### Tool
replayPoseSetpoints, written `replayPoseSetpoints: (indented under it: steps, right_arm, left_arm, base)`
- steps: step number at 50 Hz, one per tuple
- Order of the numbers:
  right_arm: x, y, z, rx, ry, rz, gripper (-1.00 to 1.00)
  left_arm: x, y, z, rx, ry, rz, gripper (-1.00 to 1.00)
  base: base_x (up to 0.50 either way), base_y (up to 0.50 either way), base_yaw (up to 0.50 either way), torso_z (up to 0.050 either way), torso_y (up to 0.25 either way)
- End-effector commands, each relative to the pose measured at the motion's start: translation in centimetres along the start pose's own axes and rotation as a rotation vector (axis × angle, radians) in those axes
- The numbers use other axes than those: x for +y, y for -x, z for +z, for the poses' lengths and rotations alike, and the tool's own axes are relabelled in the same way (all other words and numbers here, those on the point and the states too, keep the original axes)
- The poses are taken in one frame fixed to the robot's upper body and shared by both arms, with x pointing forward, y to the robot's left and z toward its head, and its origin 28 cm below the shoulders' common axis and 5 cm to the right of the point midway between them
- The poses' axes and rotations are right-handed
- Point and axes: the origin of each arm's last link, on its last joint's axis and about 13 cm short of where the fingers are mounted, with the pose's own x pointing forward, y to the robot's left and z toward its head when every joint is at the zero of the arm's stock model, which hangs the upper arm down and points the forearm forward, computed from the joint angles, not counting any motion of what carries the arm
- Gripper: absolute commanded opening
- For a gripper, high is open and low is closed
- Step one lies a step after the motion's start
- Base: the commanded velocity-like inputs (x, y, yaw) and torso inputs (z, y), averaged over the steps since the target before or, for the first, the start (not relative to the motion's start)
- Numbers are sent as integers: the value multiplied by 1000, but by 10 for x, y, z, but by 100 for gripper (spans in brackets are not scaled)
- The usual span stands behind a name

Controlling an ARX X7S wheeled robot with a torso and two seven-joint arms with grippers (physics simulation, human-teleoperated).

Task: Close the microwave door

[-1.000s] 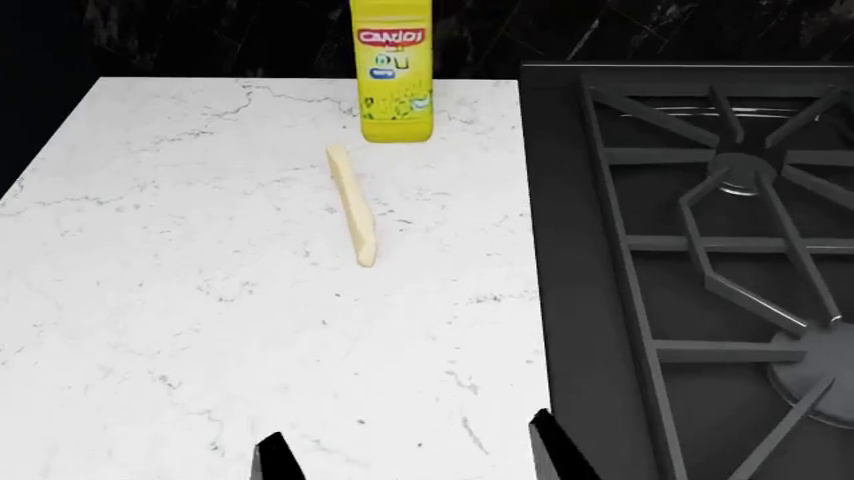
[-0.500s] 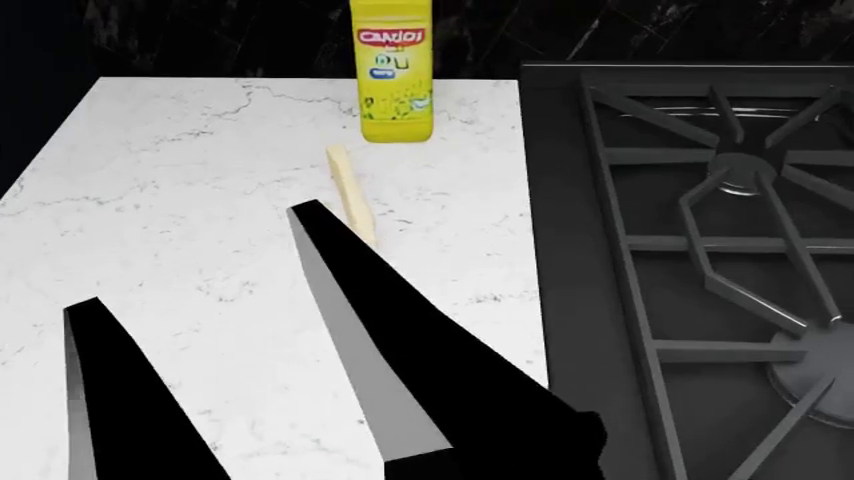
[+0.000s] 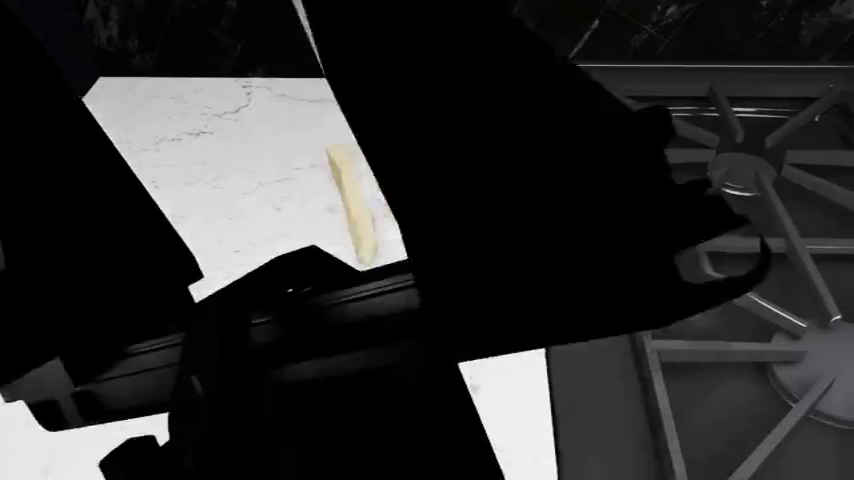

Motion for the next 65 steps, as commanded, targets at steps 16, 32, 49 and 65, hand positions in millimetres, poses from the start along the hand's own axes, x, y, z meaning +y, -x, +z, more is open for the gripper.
replayPoseSetpoints:
  steps: [16,32,49,65]
  right_arm:
    - [-58,-51,13,21,89,-105,100]
    - [-86,-76,24,7,148,-175,100]
    - [-106,-82,22,48,173,-226,100]
    - [-124,-95,13,88,145,-305,100]
  left_arm:
    - [-2,-2,-2,3,6,-6,100]
    - [-2,-4,-5,5,6,-7,100]
    - [-5,-9,-7,4,11,-14,100]
    - [-5,-10,-9,7,14,-14,100]
  base:
    - [0,0,0,0,0]
    - [0,0,0,0,0]
    - [0,0,0,0,0]
    - [0,0,0,0,0]
